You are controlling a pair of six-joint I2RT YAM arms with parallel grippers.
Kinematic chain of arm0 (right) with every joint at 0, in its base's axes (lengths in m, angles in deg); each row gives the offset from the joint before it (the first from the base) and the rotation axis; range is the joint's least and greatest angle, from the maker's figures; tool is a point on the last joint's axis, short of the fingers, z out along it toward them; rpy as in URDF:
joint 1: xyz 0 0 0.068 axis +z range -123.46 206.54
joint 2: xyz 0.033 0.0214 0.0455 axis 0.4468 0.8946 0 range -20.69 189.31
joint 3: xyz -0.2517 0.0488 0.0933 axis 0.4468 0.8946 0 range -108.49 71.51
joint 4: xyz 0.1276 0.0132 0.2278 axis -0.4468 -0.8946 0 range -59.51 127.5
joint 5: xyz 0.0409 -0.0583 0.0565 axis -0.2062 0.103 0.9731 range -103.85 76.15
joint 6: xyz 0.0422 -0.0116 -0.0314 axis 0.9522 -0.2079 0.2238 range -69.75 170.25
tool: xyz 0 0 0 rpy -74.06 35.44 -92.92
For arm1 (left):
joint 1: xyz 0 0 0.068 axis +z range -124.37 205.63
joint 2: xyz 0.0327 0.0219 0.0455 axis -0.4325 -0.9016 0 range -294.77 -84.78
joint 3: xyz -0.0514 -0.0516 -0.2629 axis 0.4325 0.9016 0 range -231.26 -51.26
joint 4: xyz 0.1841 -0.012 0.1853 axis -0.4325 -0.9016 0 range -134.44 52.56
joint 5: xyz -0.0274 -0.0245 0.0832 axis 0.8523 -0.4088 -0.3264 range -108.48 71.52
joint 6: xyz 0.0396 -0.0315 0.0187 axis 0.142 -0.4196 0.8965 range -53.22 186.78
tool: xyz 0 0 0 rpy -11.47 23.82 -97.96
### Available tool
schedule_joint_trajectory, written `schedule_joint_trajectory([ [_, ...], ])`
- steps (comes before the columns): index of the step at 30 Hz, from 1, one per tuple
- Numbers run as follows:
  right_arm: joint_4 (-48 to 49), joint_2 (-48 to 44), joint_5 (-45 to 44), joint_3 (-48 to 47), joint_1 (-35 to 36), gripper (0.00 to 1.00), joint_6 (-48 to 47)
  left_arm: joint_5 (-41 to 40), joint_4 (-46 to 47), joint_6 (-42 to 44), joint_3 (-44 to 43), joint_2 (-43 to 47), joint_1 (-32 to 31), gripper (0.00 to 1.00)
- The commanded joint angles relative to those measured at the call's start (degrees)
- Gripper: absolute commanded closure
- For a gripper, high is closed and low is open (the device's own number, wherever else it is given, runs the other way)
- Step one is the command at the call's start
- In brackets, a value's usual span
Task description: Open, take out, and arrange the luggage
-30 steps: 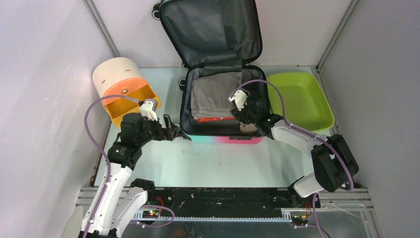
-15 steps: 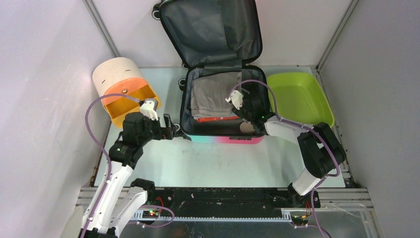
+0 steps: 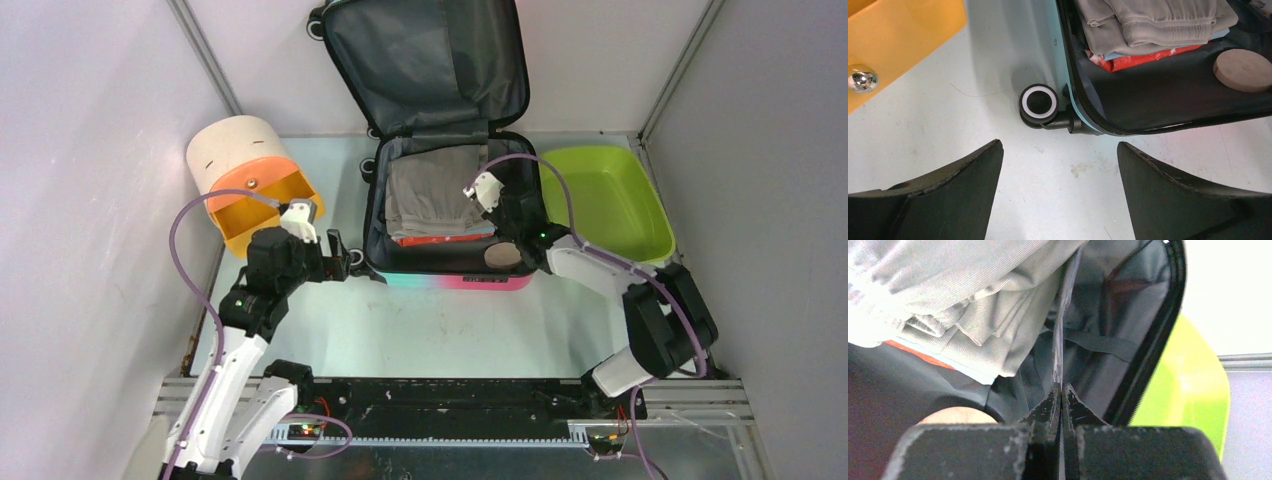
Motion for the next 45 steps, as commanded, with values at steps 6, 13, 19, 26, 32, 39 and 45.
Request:
schedule_joint_trajectory([
  [6, -6.45, -14.42, 1.36, -2.34, 2.22, 1.0, 5.18, -1.49, 0.26, -2.23, -1.12, 1.35, -0.28, 0.05],
  [13, -9.16, -25.65, 2.16, 3.13, 9.48, 1.0, 16.5, 8.38, -0.02, -11.36, -3.72, -0.15, -0.32, 0.03],
  [19, -6.38, -29.01, -3.02, 6.45, 24.01, 1.0, 20.33, 16.76, 14.26, -27.18, 1.9, -1.67, -1.82, 0.09],
  [26, -3.67, -29.53, -1.38, 6.07, 33.38, 1.0, 19.86, 9.32, 14.05, 2.65, 1.4, 2.12, -12.29, 0.13],
  [32, -4.51, -31.11, 5.02, 4.71, 36.52, 1.0, 19.64, 31.87, 0.57, 33.62, -3.32, 5.97, -13.19, 0.15],
  [39, -6.76, -30.74, 7.46, 3.36, 39.65, 1.0, 19.17, 38.44, -4.13, 47.45, -5.63, 8.2, -15.83, 0.22],
  [45, -6.44, -31.0, 5.87, 2.95, 42.01, 1.0, 19.28, 39.37, -13.49, 54.96, -8.04, 5.83, -18.79, 0.22],
])
